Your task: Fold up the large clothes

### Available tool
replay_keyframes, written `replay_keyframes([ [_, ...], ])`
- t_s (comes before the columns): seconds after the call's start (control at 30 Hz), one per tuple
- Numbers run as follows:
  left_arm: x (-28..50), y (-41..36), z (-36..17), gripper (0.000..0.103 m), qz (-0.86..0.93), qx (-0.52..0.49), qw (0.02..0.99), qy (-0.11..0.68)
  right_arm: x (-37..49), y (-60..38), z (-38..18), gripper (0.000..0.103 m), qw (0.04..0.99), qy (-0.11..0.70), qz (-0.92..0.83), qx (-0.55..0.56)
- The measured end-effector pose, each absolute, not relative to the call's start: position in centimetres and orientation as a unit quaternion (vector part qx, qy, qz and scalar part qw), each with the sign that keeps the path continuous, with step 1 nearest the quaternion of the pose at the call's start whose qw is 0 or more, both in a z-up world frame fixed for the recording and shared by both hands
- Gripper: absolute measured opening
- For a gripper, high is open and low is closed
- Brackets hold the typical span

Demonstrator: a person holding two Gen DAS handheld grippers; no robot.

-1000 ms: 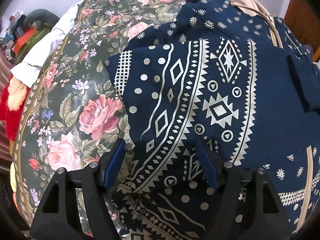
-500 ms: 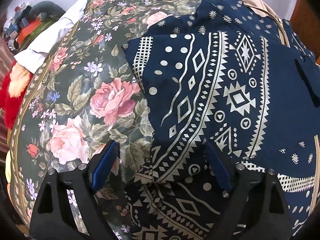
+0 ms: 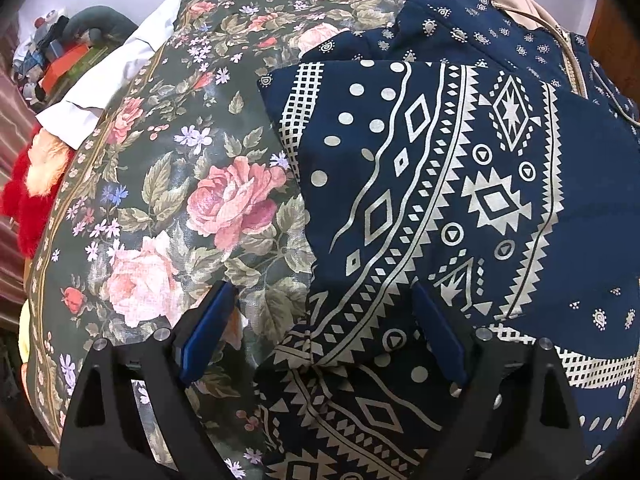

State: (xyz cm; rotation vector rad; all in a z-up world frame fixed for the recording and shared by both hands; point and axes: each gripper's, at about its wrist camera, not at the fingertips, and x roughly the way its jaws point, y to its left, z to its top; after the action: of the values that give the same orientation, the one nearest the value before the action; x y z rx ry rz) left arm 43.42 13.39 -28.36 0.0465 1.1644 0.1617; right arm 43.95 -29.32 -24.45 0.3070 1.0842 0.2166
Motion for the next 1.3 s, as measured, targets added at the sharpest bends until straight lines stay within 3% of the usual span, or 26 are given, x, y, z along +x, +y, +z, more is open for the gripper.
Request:
replay_keyframes([
  [0.07, 43.4, 13.4, -28.2, 0.092, 0.068, 0.026, 0.831, 0.552, 43.9, -28.7, -24.6, 0.09, 0.839, 0.52, 0.119, 0.113],
  [0.17, 43.3, 13.1, -27.3, 0.08, 0.042, 0.041, 0.826, 0.56, 42.4, -26.7, -23.5, 0.09, 0.846, 0.511, 0.151, 0.023],
  [0.3, 43.1, 11.7, -24.6, 0.079, 0.017, 0.058, 0.84, 0.54, 40.2, -23.1, -20.9, 0.091, 0.871, 0.452, 0.173, -0.083],
  [0.5, 44.2, 7.9, -21.9, 0.079, -0.037, 0.033, 0.858, 0.512, 42.0, -19.3, -20.7, 0.094, 0.869, 0.447, 0.199, -0.071],
  [0.73, 45.8, 5.1, -25.5, 0.08, -0.033, 0.046, 0.842, 0.536, 44.2, -15.6, -25.0, 0.094, 0.843, 0.493, 0.181, -0.119],
  [1.03, 45.3, 6.1, -26.0, 0.088, -0.032, 0.026, 0.842, 0.538, 44.7, -23.0, -23.3, 0.094, 0.881, 0.45, 0.034, -0.14],
  [1.3, 45.3, 5.7, -25.9, 0.088, -0.014, 0.026, 0.842, 0.539, 43.3, -32.6, -21.4, 0.094, 0.884, 0.457, -0.022, -0.093],
])
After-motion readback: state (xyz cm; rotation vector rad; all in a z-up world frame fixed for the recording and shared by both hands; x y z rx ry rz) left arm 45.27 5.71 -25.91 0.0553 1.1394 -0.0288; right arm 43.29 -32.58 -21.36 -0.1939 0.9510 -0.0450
